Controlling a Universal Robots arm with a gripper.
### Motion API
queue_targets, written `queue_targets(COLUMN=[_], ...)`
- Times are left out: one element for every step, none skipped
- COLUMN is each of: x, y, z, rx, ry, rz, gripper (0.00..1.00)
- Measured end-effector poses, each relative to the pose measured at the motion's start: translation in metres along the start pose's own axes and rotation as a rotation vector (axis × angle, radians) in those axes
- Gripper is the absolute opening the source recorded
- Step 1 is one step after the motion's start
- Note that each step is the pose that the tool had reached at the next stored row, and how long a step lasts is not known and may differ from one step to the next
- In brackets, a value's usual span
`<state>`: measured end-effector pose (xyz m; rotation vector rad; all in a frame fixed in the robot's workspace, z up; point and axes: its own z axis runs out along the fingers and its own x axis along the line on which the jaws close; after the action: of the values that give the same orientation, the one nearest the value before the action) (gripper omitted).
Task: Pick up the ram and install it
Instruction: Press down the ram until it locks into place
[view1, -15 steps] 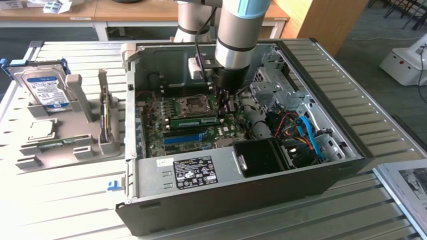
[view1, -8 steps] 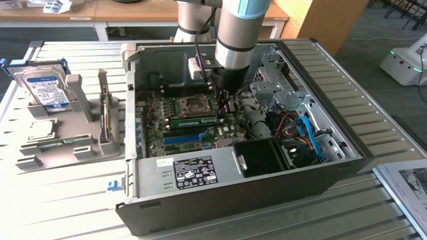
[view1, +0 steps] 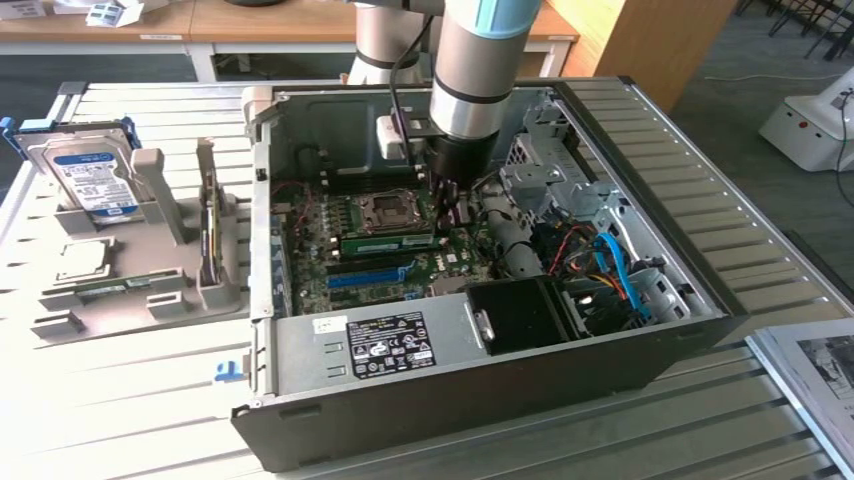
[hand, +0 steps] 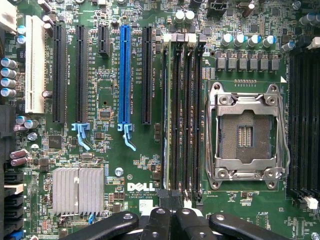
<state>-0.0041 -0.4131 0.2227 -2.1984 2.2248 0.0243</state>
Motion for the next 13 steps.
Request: queue_targets(x=[0.0, 0.0, -0.0001, -0.0001, -0.0001, -0.0001, -0.0001, -0.0001, -0.0001, -0.0001, -0.0001, -0.0001, -0.0002], y=[0.0, 0.0, 0.0, 0.0, 0.0, 0.0, 0.0, 0.0, 0.0, 0.0, 0.0, 0.0, 0.0], z=[0.0, 0.0, -0.0002, -0.0006, -0.0011, -0.0017, -0.0024, -0.0031, -0.0039, -0.0048, -0.0058, -0.007, -0.0082], rx=[0.0, 0.0, 0.0, -0.0001, -0.0004, -0.0008, -0.0013, -0.0016, -0.0021, -0.0027, -0.0034, -0.004, -0.0047], ry=[0.0, 0.0, -0.0004, -0.0007, -0.0009, -0.0003, -0.0001, -0.0002, -0.0001, 0.0, -0.0001, 0.0, 0.0], rz=[0.0, 0.0, 0.0, 0.0, 0.0, 0.0, 0.0, 0.0, 0.0, 0.0, 0.0, 0.0, 0.0], gripper=[0.1, 0.1, 0.1, 0.1, 0.1, 0.1, 0.1, 0.1, 0.1, 0.1, 0.1, 0.1, 0.1])
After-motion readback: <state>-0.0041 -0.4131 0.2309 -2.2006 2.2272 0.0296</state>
